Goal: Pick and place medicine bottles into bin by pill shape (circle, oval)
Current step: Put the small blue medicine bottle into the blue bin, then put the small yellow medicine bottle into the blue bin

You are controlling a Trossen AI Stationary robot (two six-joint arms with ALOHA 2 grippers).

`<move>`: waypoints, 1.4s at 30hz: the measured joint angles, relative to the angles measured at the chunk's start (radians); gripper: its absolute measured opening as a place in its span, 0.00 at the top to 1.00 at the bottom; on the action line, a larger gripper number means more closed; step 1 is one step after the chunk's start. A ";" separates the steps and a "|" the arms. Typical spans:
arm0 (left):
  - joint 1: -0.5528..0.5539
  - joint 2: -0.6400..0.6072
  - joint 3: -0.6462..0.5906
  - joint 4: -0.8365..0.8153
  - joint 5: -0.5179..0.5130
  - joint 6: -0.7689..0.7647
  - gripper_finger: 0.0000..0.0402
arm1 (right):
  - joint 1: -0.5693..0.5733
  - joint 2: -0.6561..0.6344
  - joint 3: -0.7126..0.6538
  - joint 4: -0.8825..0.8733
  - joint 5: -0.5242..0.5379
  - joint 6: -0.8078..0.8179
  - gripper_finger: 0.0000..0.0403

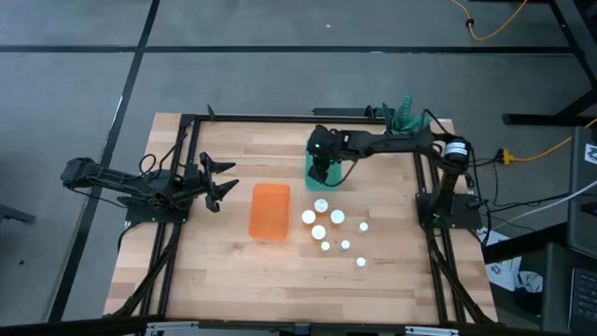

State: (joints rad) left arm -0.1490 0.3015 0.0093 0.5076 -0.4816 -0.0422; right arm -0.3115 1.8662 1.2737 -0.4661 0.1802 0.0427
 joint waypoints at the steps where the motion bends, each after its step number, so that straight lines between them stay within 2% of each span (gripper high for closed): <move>1: 0.000 0.000 0.000 0.000 0.000 0.000 0.35 | -0.001 0.012 0.005 -0.005 0.000 -0.009 0.71; 10: 0.000 0.000 0.000 -0.002 0.000 0.000 0.35 | -0.026 0.046 0.010 0.009 0.001 -0.020 0.70; 19: 0.000 0.000 0.000 -0.002 0.000 0.001 0.35 | -0.032 0.040 0.008 -0.004 0.003 -0.021 0.51; 23: 0.000 0.000 0.000 -0.002 0.000 0.001 0.35 | -0.032 0.013 0.037 -0.047 0.007 -0.020 0.47; 27: -0.001 0.000 0.000 -0.002 0.000 0.001 0.35 | -0.028 -0.029 0.120 -0.159 0.007 -0.017 0.45; 33: 0.000 0.000 0.000 -0.002 0.000 0.001 0.35 | 0.022 -0.128 0.227 -0.422 -0.004 0.061 0.47; 38: 0.000 0.000 0.000 -0.002 0.000 0.001 0.35 | 0.109 -0.257 0.223 -0.616 -0.018 0.152 0.47; 42: 0.000 0.000 0.000 -0.002 0.000 0.001 0.35 | 0.203 -0.364 0.180 -0.695 -0.017 0.241 0.47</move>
State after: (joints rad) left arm -0.1493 0.3016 0.0090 0.5053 -0.4816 -0.0410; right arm -0.1090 1.5020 1.4536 -1.1609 0.1634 0.2836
